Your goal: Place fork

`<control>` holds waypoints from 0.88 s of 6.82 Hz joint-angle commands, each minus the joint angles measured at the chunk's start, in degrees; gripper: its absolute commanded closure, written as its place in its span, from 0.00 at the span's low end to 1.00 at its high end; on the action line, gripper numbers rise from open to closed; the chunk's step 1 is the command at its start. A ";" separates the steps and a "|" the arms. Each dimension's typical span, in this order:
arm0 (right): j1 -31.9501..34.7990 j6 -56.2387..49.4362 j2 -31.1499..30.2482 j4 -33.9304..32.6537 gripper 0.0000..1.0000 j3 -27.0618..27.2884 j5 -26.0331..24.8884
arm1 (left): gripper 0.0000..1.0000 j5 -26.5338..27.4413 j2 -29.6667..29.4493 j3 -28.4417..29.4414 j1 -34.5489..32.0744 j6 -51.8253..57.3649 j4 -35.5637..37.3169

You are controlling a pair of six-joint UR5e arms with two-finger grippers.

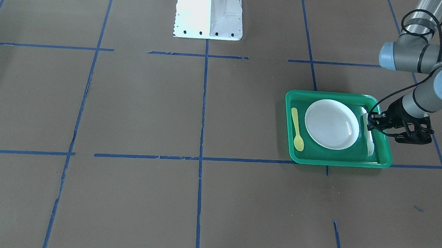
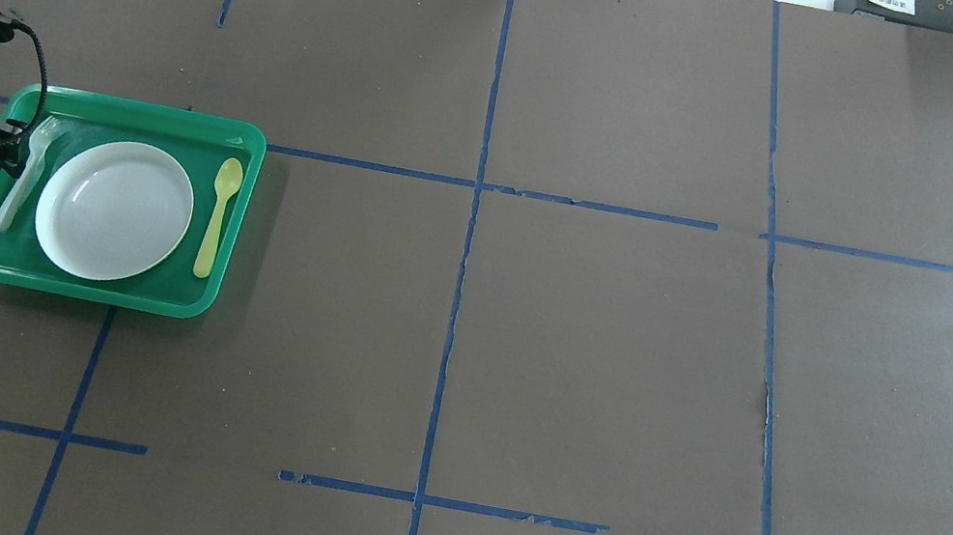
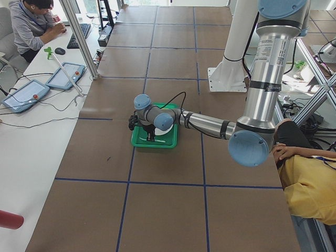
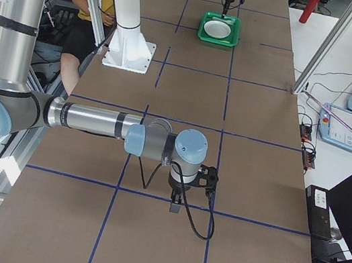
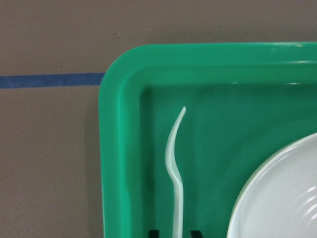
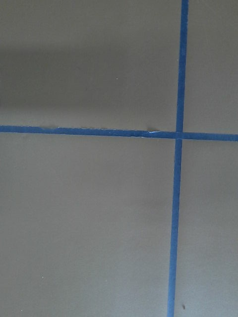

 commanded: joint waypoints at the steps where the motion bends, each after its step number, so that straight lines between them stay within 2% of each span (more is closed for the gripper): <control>1: 0.00 -0.06 0.00 0.00 0.00 0.00 0.00 | 0.18 0.12 -0.16 -0.30 -0.47 0.37 -0.07; 2: 0.00 -0.06 0.00 0.00 0.00 0.00 0.00 | 0.18 0.12 -0.24 -0.56 -3.09 0.46 0.02; 3: 0.00 0.03 0.00 0.00 0.00 0.00 0.00 | 0.18 -0.14 -0.25 -0.48 -7.46 5.07 0.11; 6: 0.00 -0.06 0.00 0.00 0.00 0.00 0.00 | 0.18 -0.14 -0.25 -0.21 -21.96 29.56 12.11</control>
